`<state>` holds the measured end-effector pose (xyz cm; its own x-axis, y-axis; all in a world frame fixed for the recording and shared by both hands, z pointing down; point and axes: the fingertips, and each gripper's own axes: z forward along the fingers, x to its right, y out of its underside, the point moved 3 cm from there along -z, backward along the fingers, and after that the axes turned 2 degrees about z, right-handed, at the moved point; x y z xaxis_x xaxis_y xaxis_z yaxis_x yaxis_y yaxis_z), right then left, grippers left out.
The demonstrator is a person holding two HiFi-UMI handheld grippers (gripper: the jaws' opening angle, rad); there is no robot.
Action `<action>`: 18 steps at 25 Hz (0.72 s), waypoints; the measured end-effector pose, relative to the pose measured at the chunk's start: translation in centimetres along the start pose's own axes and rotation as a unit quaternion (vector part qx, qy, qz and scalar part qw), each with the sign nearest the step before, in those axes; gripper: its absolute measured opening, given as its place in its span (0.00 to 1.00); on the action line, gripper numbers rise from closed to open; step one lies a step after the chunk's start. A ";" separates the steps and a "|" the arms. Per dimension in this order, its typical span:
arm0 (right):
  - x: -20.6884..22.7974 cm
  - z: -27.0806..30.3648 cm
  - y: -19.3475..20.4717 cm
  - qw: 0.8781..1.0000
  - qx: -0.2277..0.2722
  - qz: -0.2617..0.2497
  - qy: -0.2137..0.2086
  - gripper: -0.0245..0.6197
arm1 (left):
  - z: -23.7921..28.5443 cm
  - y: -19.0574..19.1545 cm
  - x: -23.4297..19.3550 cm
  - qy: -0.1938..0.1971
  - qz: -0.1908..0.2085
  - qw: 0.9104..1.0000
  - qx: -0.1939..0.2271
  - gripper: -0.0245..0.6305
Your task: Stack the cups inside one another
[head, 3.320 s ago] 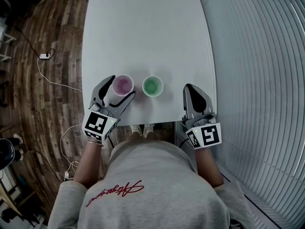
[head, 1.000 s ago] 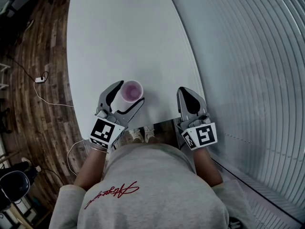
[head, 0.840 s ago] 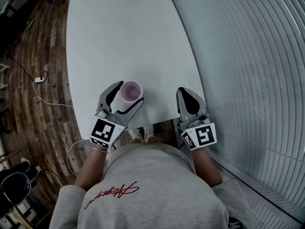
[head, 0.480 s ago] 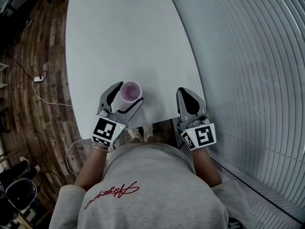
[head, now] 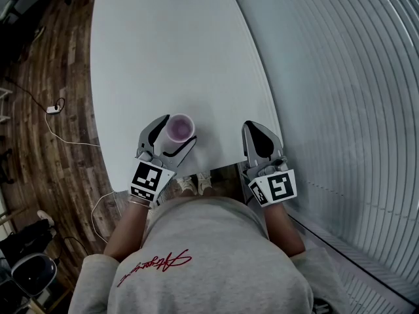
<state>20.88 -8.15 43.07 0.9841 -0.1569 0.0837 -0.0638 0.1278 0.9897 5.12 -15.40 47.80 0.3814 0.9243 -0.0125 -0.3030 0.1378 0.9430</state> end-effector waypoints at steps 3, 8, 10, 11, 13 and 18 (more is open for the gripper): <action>0.0 -0.2 -0.3 1.000 0.002 0.000 -0.001 0.02 | 0.0 0.1 0.2 -0.001 0.000 1.000 -0.003 0.57; 0.0 -0.1 -1.0 1.000 0.001 -0.001 -0.001 0.02 | -0.1 -0.4 0.2 0.001 0.001 1.000 -0.003 0.57; -0.2 0.0 -0.9 1.000 0.001 -0.002 -0.002 0.02 | -0.2 -0.3 0.0 0.002 0.002 1.000 -0.002 0.57; -0.3 0.1 -0.7 1.000 0.000 -0.002 -0.002 0.02 | -0.1 -0.1 0.0 0.002 0.003 1.000 -0.002 0.57; -0.3 0.3 -0.3 1.000 0.000 -0.001 -0.002 0.02 | 0.0 0.4 0.0 0.004 0.006 1.000 -0.001 0.57; -0.6 0.4 -0.4 1.000 0.000 -0.002 -0.004 0.02 | 0.0 0.4 0.0 0.007 0.012 1.000 -0.001 0.58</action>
<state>20.29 -8.52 42.63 0.9828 -0.1654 0.0815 -0.0607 0.1273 0.9900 4.99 -15.33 48.14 0.3627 0.9319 0.0052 -0.3136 0.1168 0.9423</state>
